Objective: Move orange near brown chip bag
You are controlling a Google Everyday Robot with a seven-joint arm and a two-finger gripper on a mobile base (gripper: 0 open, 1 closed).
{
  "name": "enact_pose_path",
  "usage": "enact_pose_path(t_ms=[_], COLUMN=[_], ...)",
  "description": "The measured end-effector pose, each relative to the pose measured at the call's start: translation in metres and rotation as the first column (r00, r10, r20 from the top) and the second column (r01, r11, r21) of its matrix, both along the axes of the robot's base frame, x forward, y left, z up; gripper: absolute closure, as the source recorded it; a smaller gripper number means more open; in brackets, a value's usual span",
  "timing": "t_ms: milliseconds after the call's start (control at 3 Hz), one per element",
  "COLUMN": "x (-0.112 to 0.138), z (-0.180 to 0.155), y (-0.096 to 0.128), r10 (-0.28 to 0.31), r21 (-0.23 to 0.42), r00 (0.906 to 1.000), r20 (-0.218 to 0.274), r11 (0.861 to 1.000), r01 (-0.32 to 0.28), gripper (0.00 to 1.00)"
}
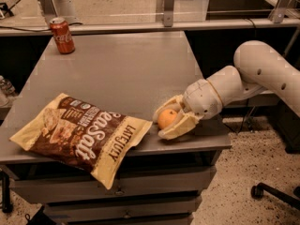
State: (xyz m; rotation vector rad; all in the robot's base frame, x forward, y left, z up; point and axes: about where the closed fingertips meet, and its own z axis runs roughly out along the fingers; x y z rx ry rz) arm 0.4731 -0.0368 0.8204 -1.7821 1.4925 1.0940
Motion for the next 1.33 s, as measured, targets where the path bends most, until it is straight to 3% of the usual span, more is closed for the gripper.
enact_pose_path(t_ms=[1000,1333], x=[-0.0003,-0.0016], z=[0.0022,0.0004], y=[0.0003,0.0029], r10=[0.000,0.005], r21=[0.001,0.007], r00=[1.0000,1.0000], r20=[0.000,0.000], r11=[1.000,1.000], r01=[0.000,-0.005], gripper=[0.13,0.00])
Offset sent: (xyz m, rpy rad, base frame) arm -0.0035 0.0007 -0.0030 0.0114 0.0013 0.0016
